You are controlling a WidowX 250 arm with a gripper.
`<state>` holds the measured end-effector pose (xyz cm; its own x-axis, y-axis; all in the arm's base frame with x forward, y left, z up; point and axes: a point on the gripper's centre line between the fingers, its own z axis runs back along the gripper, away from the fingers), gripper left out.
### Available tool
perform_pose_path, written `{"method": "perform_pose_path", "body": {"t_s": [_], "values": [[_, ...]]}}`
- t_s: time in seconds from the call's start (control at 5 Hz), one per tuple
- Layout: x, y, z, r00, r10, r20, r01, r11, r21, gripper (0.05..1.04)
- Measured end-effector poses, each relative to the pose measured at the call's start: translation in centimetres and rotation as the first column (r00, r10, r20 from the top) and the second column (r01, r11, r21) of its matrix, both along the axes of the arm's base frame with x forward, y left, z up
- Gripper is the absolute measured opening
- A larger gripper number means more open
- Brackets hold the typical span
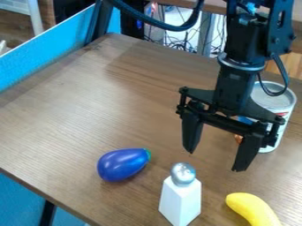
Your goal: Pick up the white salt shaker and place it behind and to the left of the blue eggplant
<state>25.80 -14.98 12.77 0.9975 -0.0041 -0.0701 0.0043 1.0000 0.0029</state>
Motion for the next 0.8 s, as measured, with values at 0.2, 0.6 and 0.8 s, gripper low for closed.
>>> {"method": "perform_pose_path", "body": {"t_s": [0.2, 0.6, 0.8], "values": [[-0.2, 0.1, -0.9, 1.000, -0.003, -0.027, 0.003, 1.000, 0.015, 0.999], [-0.5, 0.6, -0.3, 0.999, -0.053, -0.001, 0.054, 0.998, 0.020, 0.999], [-1.9, 0.8, -0.3, 0.989, -0.126, -0.079, 0.127, 0.992, 0.011, 0.999]]}}
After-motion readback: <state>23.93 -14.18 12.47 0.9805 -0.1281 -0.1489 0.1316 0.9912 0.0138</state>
